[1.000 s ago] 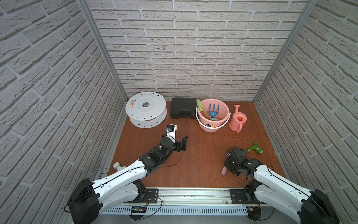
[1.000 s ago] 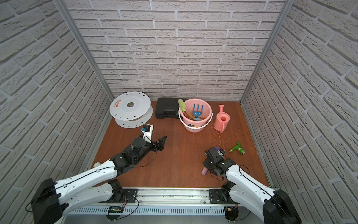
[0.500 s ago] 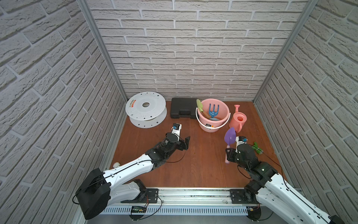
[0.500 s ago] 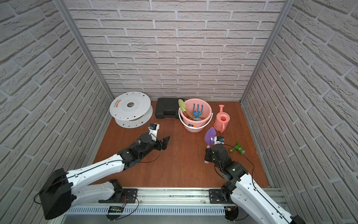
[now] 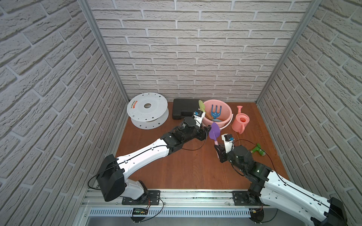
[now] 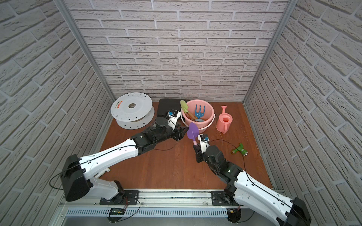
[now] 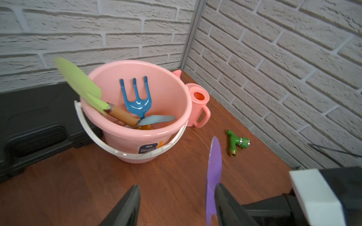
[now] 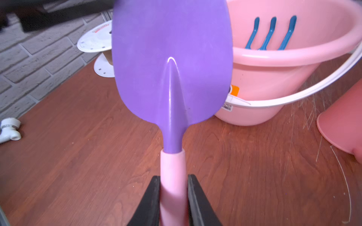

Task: Organize the gardening tools
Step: Pick up the gardening tool from the center of the board.

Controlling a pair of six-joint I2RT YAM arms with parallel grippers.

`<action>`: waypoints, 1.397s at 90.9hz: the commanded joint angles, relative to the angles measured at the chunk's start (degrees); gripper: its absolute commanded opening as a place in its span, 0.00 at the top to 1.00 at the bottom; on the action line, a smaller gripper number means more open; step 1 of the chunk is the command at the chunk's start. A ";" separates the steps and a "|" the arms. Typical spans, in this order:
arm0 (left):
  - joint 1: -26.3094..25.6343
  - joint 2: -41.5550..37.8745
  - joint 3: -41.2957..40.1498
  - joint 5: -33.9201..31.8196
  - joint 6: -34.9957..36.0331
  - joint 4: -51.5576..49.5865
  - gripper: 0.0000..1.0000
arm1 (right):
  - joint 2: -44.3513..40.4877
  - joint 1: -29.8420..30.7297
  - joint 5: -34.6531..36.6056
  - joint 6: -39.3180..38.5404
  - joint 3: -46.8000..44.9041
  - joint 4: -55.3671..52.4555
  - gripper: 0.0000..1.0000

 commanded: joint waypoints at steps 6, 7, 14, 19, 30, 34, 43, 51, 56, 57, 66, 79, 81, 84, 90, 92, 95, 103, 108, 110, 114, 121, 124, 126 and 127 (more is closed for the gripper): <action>-2.84 4.26 3.48 1.27 3.59 -3.16 0.44 | -3.43 0.32 1.30 -1.22 -1.70 3.75 0.97; -2.93 4.49 3.64 1.13 3.61 -3.31 0.44 | -3.58 0.31 1.21 -1.18 -1.71 3.82 0.97; -2.94 5.60 4.93 0.09 3.79 -4.13 0.47 | -4.32 0.30 0.09 -1.13 -1.98 4.14 0.97; -3.00 5.99 5.48 -0.34 4.02 -4.42 0.50 | -4.72 0.32 -0.30 -0.94 -2.06 4.05 0.97; -2.89 6.02 6.57 -1.20 4.23 -4.55 0.54 | -5.11 0.31 -0.91 -0.63 -2.39 4.06 0.97; -2.78 5.80 6.91 -1.22 4.18 -4.74 0.55 | -5.01 0.30 -0.99 -0.56 -2.35 3.91 0.97; -2.61 5.10 7.59 -1.14 4.53 -4.84 0.61 | -4.88 0.37 -0.90 -0.45 -2.34 3.82 0.97; -2.56 5.04 8.52 -1.52 5.35 -5.51 0.61 | -4.83 0.31 -1.25 -0.38 -2.50 4.14 0.97; -2.37 5.19 9.04 -1.57 5.62 -6.02 0.67 | -4.80 0.37 -1.27 -0.39 -2.52 4.19 0.97; -2.34 5.21 9.10 -1.57 5.64 -6.02 0.68 | -4.79 0.34 -1.31 -0.38 -2.52 4.22 0.97; -2.17 5.47 9.74 -1.49 5.87 -6.29 0.81 | -4.67 0.31 -1.43 -0.38 -2.52 4.38 0.97; -2.05 5.76 11.50 -1.53 6.71 -7.36 1.00 | -4.64 0.33 -0.79 -0.26 -2.61 4.34 0.97; -2.05 5.83 11.86 -1.65 6.84 -7.47 1.00 | -4.64 0.31 -0.46 -0.14 -2.56 4.26 0.97; -2.06 5.92 12.48 -1.78 7.13 -7.91 1.00 | -4.62 0.33 0.25 0.09 -2.48 3.99 0.93; -1.98 6.15 13.87 -2.40 8.07 -8.62 1.00 | -4.81 0.31 2.89 0.77 -2.16 2.77 0.73; -2.01 6.24 14.32 -2.77 8.61 -8.75 1.00 | -4.86 0.35 3.76 1.07 -2.06 2.31 0.65; -2.04 6.33 15.14 -3.62 9.57 -8.98 1.00 | -5.03 0.31 5.18 1.43 -1.88 1.59 0.54; -1.81 6.68 17.20 -6.47 12.67 -8.08 1.00 | -5.39 0.34 8.04 2.47 -1.49 -0.09 0.37; -1.59 7.33 18.76 -8.28 14.81 -6.93 1.00 | -5.82 0.32 9.53 3.06 -1.26 -0.99 0.27; -1.49 7.70 19.45 -8.96 15.68 -6.26 1.00 | -5.88 0.33 9.99 3.31 -1.11 -1.38 0.23; -1.29 8.78 21.27 -10.53 17.50 -5.36 1.00 | -6.22 0.30 11.19 3.85 -0.89 -2.19 0.14; -0.71 10.94 24.72 -12.82 20.52 -3.11 1.00 | -7.01 0.30 12.67 4.30 -0.44 -3.69 0.09; -0.44 12.01 25.84 -13.64 21.77 -1.67 1.00 | -7.39 0.32 12.91 4.30 -0.41 -3.94 0.09; -0.28 12.78 26.45 -14.26 22.63 -0.09 1.00 | -7.63 0.35 13.01 4.30 -0.48 -4.00 0.08; -0.15 12.96 26.73 -14.68 23.06 0.86 1.00 | -7.75 0.37 13.04 4.30 -0.49 -4.06 0.08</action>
